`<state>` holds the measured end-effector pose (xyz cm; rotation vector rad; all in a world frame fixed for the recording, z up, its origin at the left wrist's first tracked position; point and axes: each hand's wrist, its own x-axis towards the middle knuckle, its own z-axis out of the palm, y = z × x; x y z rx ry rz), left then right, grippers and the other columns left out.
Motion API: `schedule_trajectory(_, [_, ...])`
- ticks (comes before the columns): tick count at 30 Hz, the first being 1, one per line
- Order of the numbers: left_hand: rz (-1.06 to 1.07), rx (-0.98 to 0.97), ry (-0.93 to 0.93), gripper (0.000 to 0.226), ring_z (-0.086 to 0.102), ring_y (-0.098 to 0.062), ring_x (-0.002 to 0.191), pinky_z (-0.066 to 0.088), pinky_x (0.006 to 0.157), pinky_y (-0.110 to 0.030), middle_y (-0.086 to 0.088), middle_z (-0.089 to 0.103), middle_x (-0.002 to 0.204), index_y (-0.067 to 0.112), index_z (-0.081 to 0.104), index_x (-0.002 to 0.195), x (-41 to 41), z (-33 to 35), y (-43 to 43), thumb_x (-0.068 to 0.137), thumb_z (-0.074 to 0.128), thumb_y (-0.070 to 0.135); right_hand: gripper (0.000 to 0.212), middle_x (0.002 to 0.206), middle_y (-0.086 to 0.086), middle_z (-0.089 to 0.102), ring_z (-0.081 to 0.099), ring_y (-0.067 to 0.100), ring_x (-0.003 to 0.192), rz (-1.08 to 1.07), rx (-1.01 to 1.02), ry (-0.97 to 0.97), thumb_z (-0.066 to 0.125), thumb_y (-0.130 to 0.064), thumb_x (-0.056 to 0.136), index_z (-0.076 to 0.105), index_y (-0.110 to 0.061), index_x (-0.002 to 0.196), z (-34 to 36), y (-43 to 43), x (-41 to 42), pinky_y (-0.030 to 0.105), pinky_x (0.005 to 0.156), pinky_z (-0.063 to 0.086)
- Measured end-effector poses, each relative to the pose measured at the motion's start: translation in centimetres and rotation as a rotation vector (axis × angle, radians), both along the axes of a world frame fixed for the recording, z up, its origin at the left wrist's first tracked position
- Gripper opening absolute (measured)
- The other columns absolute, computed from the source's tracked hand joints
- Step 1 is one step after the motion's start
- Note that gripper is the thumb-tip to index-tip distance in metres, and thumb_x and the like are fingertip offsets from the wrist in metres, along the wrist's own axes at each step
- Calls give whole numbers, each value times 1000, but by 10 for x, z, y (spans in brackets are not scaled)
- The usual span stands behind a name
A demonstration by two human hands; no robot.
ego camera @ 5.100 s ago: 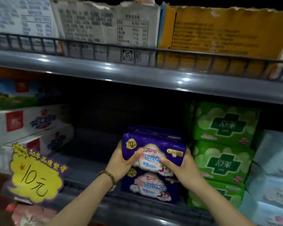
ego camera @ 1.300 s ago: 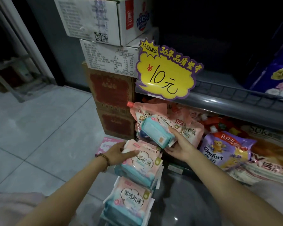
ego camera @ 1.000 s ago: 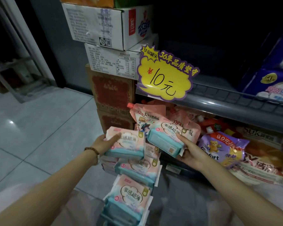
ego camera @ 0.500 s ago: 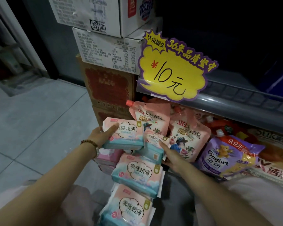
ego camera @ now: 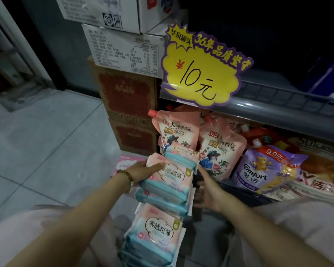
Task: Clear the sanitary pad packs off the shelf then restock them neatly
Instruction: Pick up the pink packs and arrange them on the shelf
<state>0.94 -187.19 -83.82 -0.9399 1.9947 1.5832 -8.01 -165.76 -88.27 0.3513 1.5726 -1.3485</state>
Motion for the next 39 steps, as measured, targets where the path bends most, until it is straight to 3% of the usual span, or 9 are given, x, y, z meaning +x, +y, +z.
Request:
schedule_trajectory(3, [-99,-199,-59,58,55,-22,106,44,91,-33,-2,58,126,21,51,125,6,5,10,85,49,62,65,117,9,64,59,28,111,173,-42,-16,52,-72,73,61,-21,113,2,2,22,39,87,48])
schedule_trajectory(6, [11,-78,-116,79,44,-29,127,38,103,-39,-5,41,145,22,31,145,18,8,18,81,54,64,68,114,7,67,60,26,108,191,-53,8,63,-68,64,63,-20,113,3,1,35,36,85,47])
schedule_trajectory(9, [197,122,-127,70,61,-30,104,47,97,-47,-11,64,115,18,55,113,27,5,24,63,66,65,72,112,6,69,60,24,108,143,-66,55,72,-69,57,66,-19,108,8,1,41,43,103,41])
schedule_trajectory(12, [222,113,-79,47,63,-28,97,52,89,-47,-11,67,106,18,58,96,32,10,28,76,63,59,79,107,1,73,61,23,113,111,-103,131,76,-68,48,71,-18,109,24,4,45,46,110,35])
schedule_trajectory(15, [165,132,79,37,66,-19,91,54,80,-35,-1,71,102,23,62,99,34,29,35,83,56,56,75,106,2,73,68,21,104,41,-215,215,77,-55,57,63,-17,120,54,12,47,43,104,44])
schedule_trajectory(21, [16,-58,518,70,64,-3,104,48,98,-31,14,68,113,35,57,117,21,102,49,61,60,77,99,120,-3,67,64,17,110,-65,-331,441,89,-49,48,40,-24,131,124,37,39,43,103,46])
schedule_trajectory(26, [49,-102,831,53,61,10,97,44,77,-4,19,67,108,35,55,119,6,173,76,72,67,54,93,109,3,71,69,23,99,-167,-403,639,92,-25,46,39,-21,122,197,53,29,47,90,54])
schedule_trajectory(33, [-22,-171,1139,52,64,8,87,46,66,-5,17,68,103,34,52,121,-44,259,86,72,68,40,79,104,4,71,72,23,90,-240,-502,914,81,-19,47,48,-26,118,284,63,-19,35,67,59])
schedule_trajectory(39, [-163,-367,1132,78,65,1,90,51,65,-13,12,65,111,34,34,137,-134,312,42,69,69,51,86,113,4,65,70,13,92,-173,-545,1142,85,-10,53,39,-28,123,326,33,-120,22,65,56])
